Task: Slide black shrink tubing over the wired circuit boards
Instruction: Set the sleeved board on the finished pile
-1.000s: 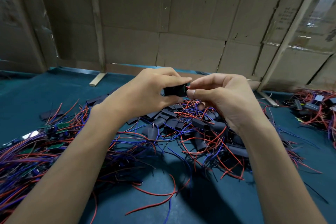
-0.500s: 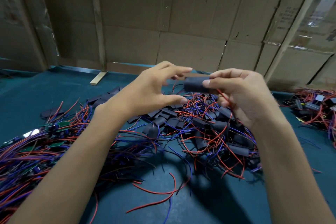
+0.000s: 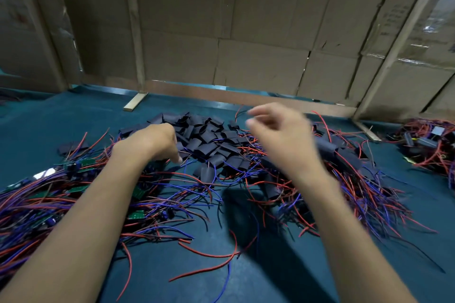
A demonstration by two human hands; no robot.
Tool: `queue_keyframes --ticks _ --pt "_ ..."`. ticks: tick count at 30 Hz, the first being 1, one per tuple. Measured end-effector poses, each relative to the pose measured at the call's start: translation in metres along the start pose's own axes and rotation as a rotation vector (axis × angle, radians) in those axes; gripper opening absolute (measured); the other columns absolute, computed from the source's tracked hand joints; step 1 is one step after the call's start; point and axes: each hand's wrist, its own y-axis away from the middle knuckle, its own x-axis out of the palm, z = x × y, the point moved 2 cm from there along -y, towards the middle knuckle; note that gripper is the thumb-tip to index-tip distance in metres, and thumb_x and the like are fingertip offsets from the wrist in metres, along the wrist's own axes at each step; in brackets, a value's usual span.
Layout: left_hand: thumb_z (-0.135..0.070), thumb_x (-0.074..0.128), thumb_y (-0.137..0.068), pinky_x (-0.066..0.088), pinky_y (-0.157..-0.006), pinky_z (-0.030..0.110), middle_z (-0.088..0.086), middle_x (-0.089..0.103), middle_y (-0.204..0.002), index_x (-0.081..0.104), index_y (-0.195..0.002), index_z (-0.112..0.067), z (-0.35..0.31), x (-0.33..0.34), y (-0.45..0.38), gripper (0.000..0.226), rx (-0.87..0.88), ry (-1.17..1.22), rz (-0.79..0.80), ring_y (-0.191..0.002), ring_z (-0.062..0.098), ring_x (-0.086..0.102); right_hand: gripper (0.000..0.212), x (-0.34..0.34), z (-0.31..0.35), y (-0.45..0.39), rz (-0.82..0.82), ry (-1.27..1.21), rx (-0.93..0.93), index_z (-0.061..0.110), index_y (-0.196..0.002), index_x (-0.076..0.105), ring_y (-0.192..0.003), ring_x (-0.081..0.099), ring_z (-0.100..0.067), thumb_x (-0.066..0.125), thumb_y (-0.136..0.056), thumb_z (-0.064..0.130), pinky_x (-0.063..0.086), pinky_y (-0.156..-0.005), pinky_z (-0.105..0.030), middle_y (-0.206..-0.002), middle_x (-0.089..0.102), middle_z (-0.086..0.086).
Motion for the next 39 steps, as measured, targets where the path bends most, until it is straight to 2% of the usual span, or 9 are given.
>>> queue_keyframes --ticks 4,6,10,16,21,30,33,35,39 --pt "-0.053 0.081 -0.077 0.044 -0.103 0.048 0.018 0.034 -0.147 0.041 -0.138 -0.012 -0.006 0.016 -0.003 0.084 -0.082 0.027 -0.036 -0.129 0.041 0.047 0.058 0.081 -0.007 0.031 0.662 0.271 -0.235 0.021 -0.14 0.059 -0.13 0.047 -0.026 0.055 -0.086 0.001 0.033 -0.114 -0.033 -0.145 0.053 -0.006" --pt "-0.054 0.078 -0.08 0.043 -0.104 0.052 0.018 0.025 -0.147 0.041 -0.135 -0.013 -0.004 0.016 -0.005 0.078 -0.098 0.084 -0.081 -0.129 0.044 0.044 0.053 0.094 -0.018 0.039 0.782 0.351 -0.219 0.022 -0.14 0.06 -0.128 0.04 -0.033 0.052 -0.091 0.005 0.03 -0.113 -0.036 -0.145 0.051 -0.005" --pt "-0.041 0.083 -0.081 0.052 -0.085 0.043 0.018 0.056 -0.127 0.05 -0.12 -0.009 0.005 0.012 -0.009 0.06 -0.081 0.147 -0.036 -0.103 0.037 0.06 0.038 0.077 -0.02 0.028 0.694 0.319 -0.236 0.018 -0.125 0.072 -0.114 0.055 -0.029 0.063 -0.089 0.008 0.039 -0.096 -0.028 -0.122 0.065 -0.008" --pt "-0.041 0.088 -0.074 0.049 -0.096 0.043 0.013 0.056 -0.134 0.049 -0.132 -0.011 0.011 0.009 -0.006 0.076 -0.054 0.119 -0.015 -0.119 0.034 0.056 0.021 0.044 -0.014 0.009 0.422 -0.051 -0.047 0.019 -0.107 0.077 -0.094 0.069 -0.014 0.074 -0.088 0.01 0.052 -0.092 -0.032 -0.098 0.076 0.001" --pt "-0.056 0.082 -0.074 0.045 -0.082 0.029 -0.005 0.063 -0.109 0.055 -0.126 -0.025 0.011 -0.011 0.008 0.066 0.076 0.036 0.07 -0.096 0.018 0.06 0.027 0.027 -0.012 0.0 0.308 -0.2 0.018 0.022 -0.112 0.072 -0.098 0.066 -0.013 0.06 -0.096 0.004 0.052 -0.092 -0.031 -0.111 0.072 -0.001" --pt "-0.027 0.083 -0.081 0.053 -0.072 0.029 -0.011 0.073 -0.075 0.08 -0.091 -0.026 -0.01 -0.008 0.02 0.011 0.179 -0.15 0.346 -0.076 0.01 0.065 0.026 0.011 -0.002 -0.005 0.225 -0.884 0.362 0.01 -0.076 0.048 -0.047 0.05 -0.026 0.028 -0.087 -0.003 0.043 -0.049 -0.033 -0.058 0.054 -0.008" --pt "-0.026 0.082 -0.082 0.055 -0.086 0.033 -0.011 0.077 -0.081 0.08 -0.085 -0.028 -0.01 -0.017 0.023 0.003 0.288 -0.049 0.273 -0.08 0.007 0.069 0.017 0.004 -0.003 -0.005 0.197 -0.883 0.361 0.014 -0.075 0.049 -0.048 0.038 -0.02 0.033 -0.078 0.007 0.04 -0.043 -0.028 -0.056 0.042 -0.001" --pt "-0.028 0.082 -0.083 0.051 -0.075 0.025 -0.013 0.075 -0.075 0.078 -0.082 -0.032 -0.011 -0.027 0.026 0.006 0.41 0.068 0.177 -0.071 0.0 0.067 0.006 0.001 -0.004 -0.005 0.205 -0.891 0.367 0.017 -0.078 0.049 -0.05 0.032 -0.018 0.044 -0.076 0.02 0.038 -0.044 -0.027 -0.058 0.036 0.003" --pt "-0.023 0.076 -0.088 0.047 -0.06 0.017 -0.005 0.075 -0.072 0.075 -0.089 -0.024 -0.02 -0.046 0.039 0.002 0.608 0.481 -0.035 -0.058 0.002 0.061 0.037 0.0 -0.002 -0.006 0.2 -0.775 0.327 0.016 -0.09 0.047 -0.052 0.023 -0.016 0.071 -0.082 0.043 0.038 -0.043 -0.028 -0.061 0.029 0.006"
